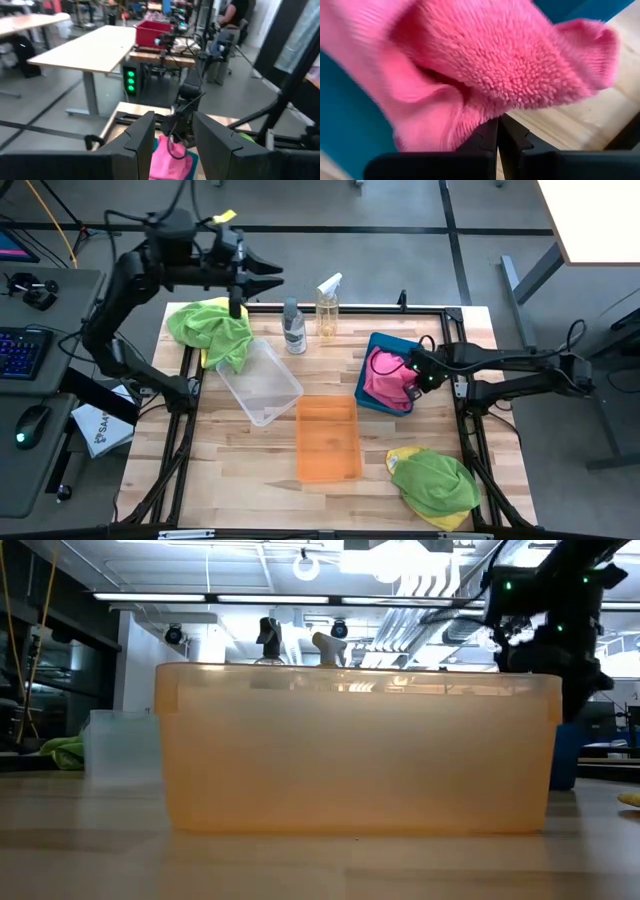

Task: Sort microfiber towel by color & place in baskets
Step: Put the pink microfiber towel into the blue bin, then put the green microfiber towel into the transparent bin

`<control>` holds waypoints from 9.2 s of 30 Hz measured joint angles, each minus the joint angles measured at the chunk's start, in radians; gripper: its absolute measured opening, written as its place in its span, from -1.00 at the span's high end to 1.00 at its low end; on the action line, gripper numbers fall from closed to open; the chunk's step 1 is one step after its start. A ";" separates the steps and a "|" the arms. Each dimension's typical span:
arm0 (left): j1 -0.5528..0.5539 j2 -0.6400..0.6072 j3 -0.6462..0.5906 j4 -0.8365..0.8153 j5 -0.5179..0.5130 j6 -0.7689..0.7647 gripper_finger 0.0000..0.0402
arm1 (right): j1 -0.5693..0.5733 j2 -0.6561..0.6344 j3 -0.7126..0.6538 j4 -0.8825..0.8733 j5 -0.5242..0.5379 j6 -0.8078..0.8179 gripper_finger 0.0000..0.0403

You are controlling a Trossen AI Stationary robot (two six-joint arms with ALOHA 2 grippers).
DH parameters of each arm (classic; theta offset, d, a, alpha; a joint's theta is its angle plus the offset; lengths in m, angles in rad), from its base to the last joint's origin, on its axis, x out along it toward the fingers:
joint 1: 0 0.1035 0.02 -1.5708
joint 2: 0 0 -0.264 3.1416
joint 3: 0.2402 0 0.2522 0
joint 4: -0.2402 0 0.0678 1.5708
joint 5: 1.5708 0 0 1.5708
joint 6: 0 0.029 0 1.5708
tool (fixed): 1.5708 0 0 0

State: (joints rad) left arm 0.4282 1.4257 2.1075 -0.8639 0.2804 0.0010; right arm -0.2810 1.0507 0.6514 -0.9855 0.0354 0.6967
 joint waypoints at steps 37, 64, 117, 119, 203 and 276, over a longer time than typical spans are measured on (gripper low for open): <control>0.000 -0.028 0.000 -0.057 -0.085 0.001 0.40 | -0.001 0.234 0.204 0.006 0.069 -0.139 1.00; 0.000 -0.028 0.000 -0.060 -0.085 -0.026 0.39 | -0.003 0.404 0.238 0.229 0.035 -0.335 1.00; 0.442 -0.076 -1.182 0.078 -0.345 -0.409 0.08 | -0.023 -0.049 0.238 0.602 -0.140 -0.042 -0.22; 0.434 -0.049 -1.162 0.084 -0.345 -0.402 0.06 | -0.023 -0.049 0.238 0.602 -0.140 -0.042 -0.22; -0.473 -0.528 -0.948 -0.183 -0.378 -0.664 1.00 | -0.022 -0.049 0.238 0.580 -0.071 -0.067 -0.22; 0.384 -0.063 -0.969 -0.342 -0.666 -0.375 -0.06 | -0.022 -0.050 0.238 0.588 -0.144 -0.023 -0.22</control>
State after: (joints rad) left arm 0.8119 1.3626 1.1389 -1.2054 -0.3854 -0.3740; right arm -0.3031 1.0008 0.8890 -0.3978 -0.1081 0.6735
